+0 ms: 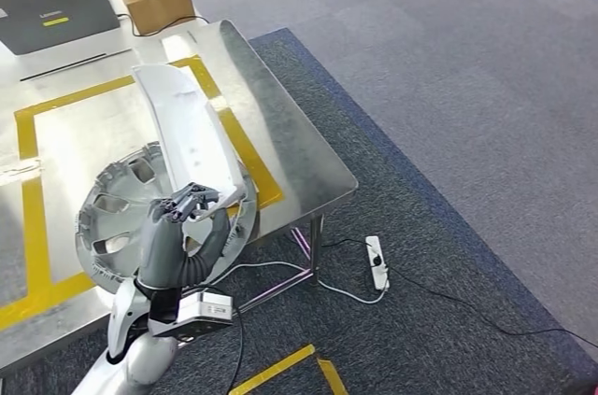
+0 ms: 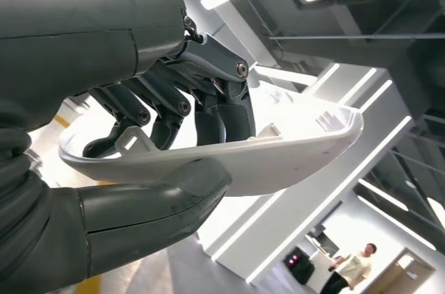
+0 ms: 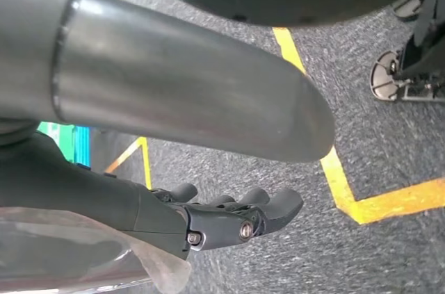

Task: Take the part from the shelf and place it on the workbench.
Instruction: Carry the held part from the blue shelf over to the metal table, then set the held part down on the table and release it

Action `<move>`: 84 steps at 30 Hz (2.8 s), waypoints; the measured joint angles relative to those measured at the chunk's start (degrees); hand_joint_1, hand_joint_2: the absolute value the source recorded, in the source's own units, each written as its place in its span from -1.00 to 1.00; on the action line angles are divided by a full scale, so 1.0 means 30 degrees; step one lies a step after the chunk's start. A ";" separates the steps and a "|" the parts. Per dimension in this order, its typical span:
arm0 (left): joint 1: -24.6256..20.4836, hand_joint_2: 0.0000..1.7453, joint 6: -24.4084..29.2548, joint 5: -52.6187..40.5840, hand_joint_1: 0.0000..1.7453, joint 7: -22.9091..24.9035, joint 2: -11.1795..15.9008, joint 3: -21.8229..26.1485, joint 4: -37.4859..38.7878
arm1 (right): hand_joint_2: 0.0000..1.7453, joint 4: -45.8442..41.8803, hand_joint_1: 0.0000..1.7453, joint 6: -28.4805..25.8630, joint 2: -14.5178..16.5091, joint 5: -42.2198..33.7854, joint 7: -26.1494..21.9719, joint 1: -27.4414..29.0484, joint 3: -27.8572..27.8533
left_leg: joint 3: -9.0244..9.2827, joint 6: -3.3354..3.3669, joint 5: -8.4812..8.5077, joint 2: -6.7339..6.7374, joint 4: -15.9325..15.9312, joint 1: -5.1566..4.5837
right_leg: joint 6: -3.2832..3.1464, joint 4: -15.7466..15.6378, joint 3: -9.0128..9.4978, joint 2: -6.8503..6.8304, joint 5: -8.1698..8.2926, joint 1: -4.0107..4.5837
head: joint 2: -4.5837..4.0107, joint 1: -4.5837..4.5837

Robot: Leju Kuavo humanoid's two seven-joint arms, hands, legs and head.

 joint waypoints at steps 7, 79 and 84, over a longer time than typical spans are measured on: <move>0.0218 1.00 -0.0051 -0.0120 1.00 0.0093 -0.0020 0.0018 -0.0062 | -1.00 0.0037 -1.00 -0.0099 -0.0007 0.0111 -0.0053 0.0015 0.0011 | 0.0145 0.0455 0.0237 -0.1490 -0.0325 0.0280 | 0.0466 0.4949 -0.2501 0.2004 -0.2291 -0.0104 | 0.0000 0.0266; -0.5555 1.00 -0.1541 -0.9011 1.00 0.5259 0.0363 0.0353 0.6906 | -1.00 0.0111 -1.00 0.0375 -0.0051 0.0547 -0.0180 -0.0055 -0.0069 | 0.0451 -0.0121 -0.0065 -0.1502 -0.0392 0.0164 | -0.0042 -0.0159 -0.0411 0.2286 0.0442 -0.0056 | 0.0000 0.0296; -0.7479 1.00 -0.1554 -1.0373 1.00 0.6246 0.0442 0.0414 0.9994 | -1.00 0.0146 -1.00 0.0169 -0.0051 0.0723 -0.0011 -0.0134 -0.0069 | 0.0450 -0.0121 -0.0065 -0.1502 -0.0390 0.0166 | -0.0042 -0.0158 -0.0411 0.2291 0.0442 -0.0056 | 0.0000 0.0299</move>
